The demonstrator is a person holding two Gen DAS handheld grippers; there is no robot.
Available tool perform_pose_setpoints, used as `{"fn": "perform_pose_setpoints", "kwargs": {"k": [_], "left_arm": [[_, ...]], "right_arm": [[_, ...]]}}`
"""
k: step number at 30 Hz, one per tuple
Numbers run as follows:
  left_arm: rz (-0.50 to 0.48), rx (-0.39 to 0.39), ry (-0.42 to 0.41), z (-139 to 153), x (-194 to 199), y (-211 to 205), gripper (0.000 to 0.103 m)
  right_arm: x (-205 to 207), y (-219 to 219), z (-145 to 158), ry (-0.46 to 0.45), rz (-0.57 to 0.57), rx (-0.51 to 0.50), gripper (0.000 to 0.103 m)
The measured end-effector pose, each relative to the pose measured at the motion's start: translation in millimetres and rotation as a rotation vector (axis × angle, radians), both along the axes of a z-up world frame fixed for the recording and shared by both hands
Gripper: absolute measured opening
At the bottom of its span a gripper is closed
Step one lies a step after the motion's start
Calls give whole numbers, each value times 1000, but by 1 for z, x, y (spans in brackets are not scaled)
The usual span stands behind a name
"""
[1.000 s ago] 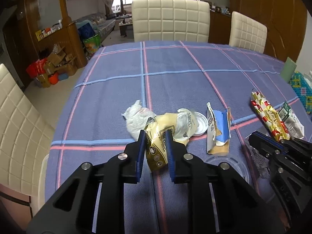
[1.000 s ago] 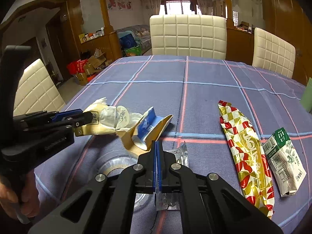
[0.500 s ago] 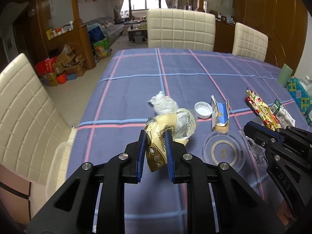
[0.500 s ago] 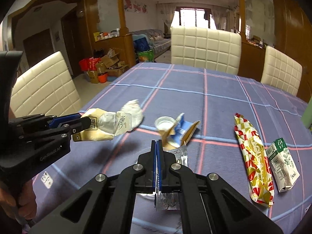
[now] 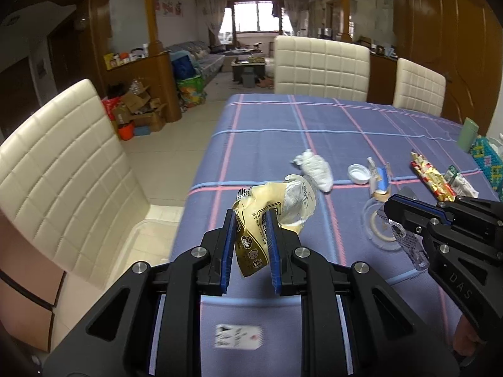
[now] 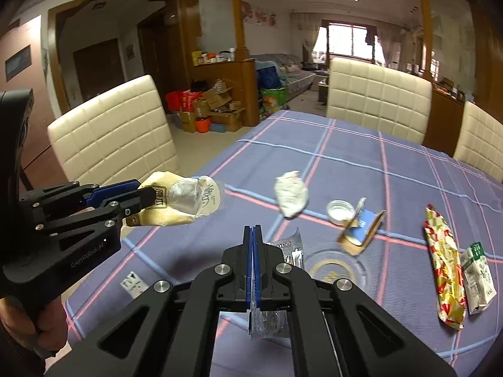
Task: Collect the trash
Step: 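Carry bag and blister pack over the clear bin and open both tools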
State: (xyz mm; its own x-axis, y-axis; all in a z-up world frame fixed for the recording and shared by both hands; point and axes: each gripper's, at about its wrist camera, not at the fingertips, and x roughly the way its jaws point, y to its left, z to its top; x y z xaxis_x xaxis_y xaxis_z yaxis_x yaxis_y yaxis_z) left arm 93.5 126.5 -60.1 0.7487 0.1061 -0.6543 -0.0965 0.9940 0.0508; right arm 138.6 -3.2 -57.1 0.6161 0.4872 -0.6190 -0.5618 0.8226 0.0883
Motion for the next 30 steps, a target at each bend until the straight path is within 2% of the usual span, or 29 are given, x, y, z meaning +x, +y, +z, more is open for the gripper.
{"fn": "perform_pose_setpoints", "kwargs": {"k": [7,30], "left_arm": [[76,-7,-11,-2,-18,37,21],[283,-9,39,-28,-32,145,21]], "right_arm": [[-2,28,3,32,78,29,1],[8,166,-22,29,298,-80,1]]}}
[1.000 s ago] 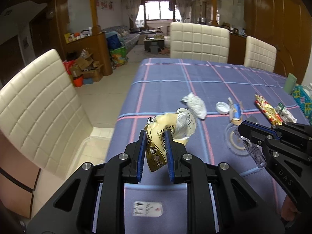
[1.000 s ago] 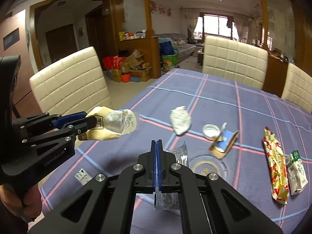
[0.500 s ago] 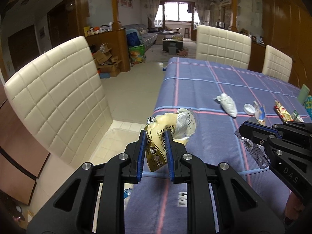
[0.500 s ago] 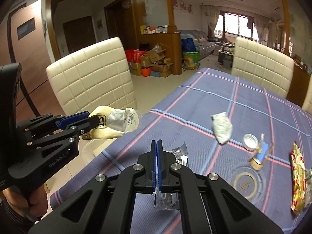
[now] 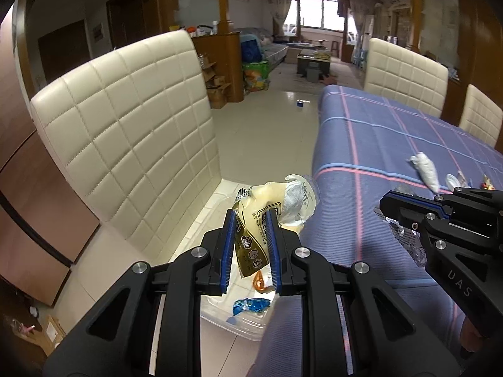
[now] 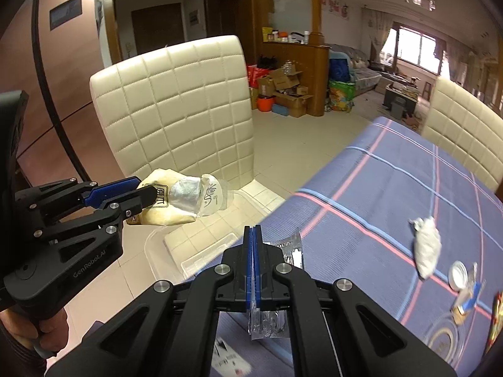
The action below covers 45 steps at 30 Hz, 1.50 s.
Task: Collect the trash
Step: 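Carry bag and blister pack over the clear bin and open both tools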
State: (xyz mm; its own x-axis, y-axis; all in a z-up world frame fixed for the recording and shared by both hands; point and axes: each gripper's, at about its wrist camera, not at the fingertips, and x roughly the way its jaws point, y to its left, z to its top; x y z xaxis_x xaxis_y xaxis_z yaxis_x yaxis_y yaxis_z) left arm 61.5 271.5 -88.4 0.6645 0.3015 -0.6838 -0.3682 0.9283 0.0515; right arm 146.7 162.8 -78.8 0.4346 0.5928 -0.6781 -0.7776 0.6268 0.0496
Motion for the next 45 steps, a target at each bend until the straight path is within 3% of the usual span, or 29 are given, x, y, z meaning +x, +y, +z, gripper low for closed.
{"fn": "perform_pose_setpoints", "kwargs": {"k": [14,22,23,24,25,26,28,32,42,45], "left_arm": [[75,-14,37,-21,21,49,21],[87,-52,56,-33,34,69,24],[88,-61,63,-35,36,71,26],[103,-62,72,-37,37,73,42],[121,-63,77,-39,37,76,61],[133,-64,68,-40,35,78,91],[149,-23,23,-37,28,76,93],[154,58,33,-37,24,70,94],[253,45,50,-37,7,88,94],[268,42,51,-36,3,92,94]], "right_arm": [[18,56,-9,-18,76,-34,1],[31,70,-10,-33,64,-37,1],[32,71,-11,-36,59,-43,1],[33,71,-12,-36,55,-49,1],[34,71,-14,-32,52,-53,1],[35,71,-16,-26,51,-55,1],[36,72,-19,-23,51,-59,1],[38,76,-24,-8,59,-65,1],[40,92,-27,26,99,-56,1],[37,99,-28,-12,92,-83,2]]}}
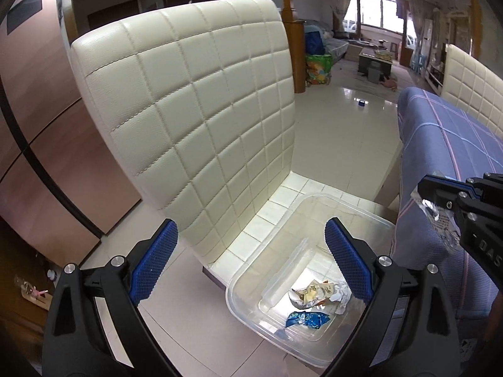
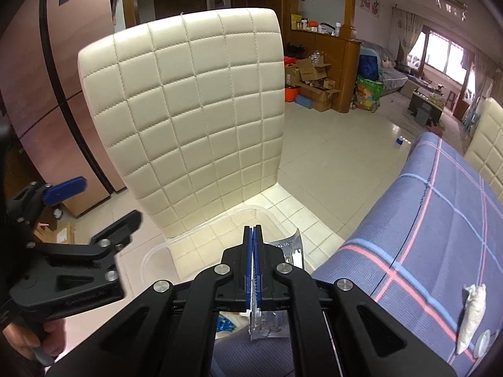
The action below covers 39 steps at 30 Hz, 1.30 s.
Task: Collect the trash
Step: 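Carry bag and blister pack over the clear bin and open both tools, then move both open tools back over the table trash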
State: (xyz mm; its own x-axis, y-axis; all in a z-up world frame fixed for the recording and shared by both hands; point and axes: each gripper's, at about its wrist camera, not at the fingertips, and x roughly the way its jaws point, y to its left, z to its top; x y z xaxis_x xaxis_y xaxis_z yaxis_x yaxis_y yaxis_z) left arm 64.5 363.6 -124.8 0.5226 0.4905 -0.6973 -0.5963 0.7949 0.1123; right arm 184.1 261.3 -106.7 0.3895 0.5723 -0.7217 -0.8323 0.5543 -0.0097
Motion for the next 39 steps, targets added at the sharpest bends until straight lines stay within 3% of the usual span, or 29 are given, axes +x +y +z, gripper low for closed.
{"fn": "perform_pose_setpoints", "kwargs": {"k": [4,6,8,26,34,39], "left_arm": [[9,-5,-1,0,-3,2,94],[13,-8,-3,0,-4,2,95],[15,-12,-3,0,-4,2,95],[-35,-8,-29,16,-11,-21,95],[-92,8,-56,33,-14,-49,95],[-174,15,-66,42,-6,-90,95]], "right_arm": [[-2,2,-2,-21,-1,-16,3],[0,2,-4,-9,-3,-25,14],[1,-4,-3,-16,-15,-5,65],[-10,-34,11,-18,-59,13,66],[-18,-88,24,-28,-143,30,66],[-19,-136,28,-34,-225,35,66]]}}
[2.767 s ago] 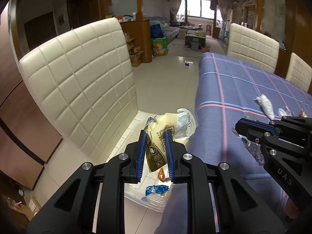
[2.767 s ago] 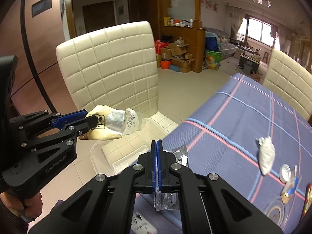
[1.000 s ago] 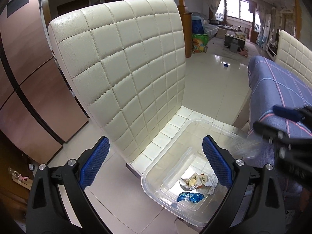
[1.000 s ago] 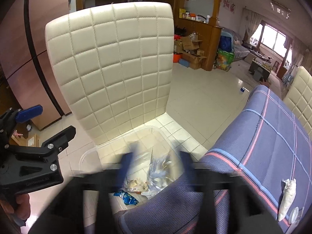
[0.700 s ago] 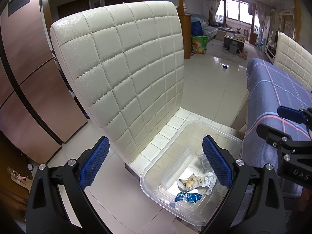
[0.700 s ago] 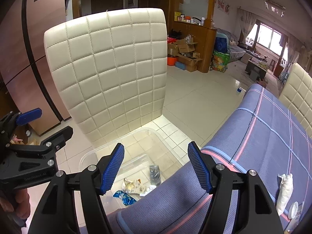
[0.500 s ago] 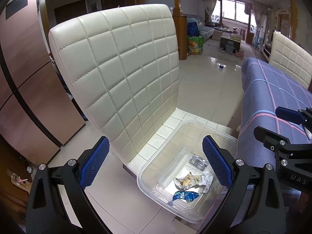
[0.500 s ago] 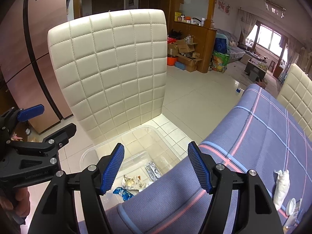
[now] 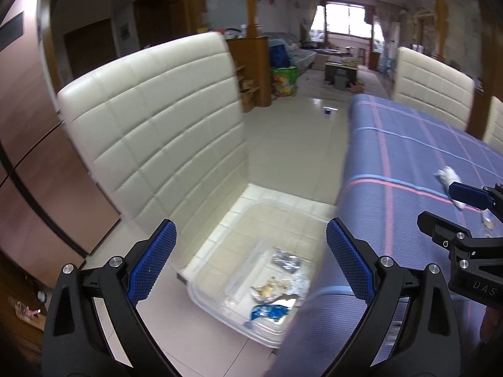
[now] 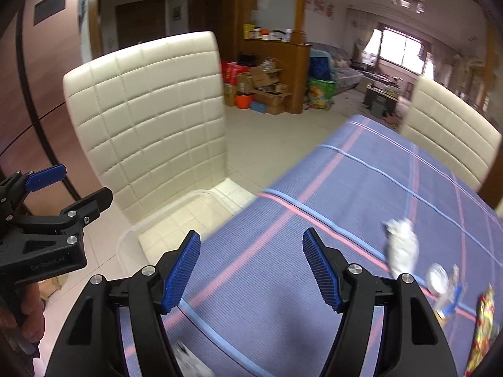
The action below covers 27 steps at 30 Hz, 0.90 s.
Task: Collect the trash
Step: 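Move both open tools back over the table trash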
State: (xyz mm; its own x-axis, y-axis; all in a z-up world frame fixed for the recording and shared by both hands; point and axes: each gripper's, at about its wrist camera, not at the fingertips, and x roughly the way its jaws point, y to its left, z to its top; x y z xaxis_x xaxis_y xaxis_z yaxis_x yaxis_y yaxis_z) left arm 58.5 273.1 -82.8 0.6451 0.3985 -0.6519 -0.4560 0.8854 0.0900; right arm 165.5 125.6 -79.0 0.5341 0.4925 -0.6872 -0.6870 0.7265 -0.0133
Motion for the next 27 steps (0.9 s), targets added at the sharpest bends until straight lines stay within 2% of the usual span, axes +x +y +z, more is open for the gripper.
{"fn": "perform_pose_setpoints", "kwargs": {"k": [5,14,21,27], "left_arm": [[-100,-4,0,5,14,-50,96],[-342,-22,27,5,38,-172,99],[-458,-58,63,-2,57,-245,99],[-513,-83,119,-18,75,-282,99]], "right_arm": [[4,-65,-1,9,-123,6,66],[-1,-202,-5,-11,-383,3,66],[-5,-280,-10,-13,-512,1,66],[2,-323,-24,43,-590,0,66]]}}
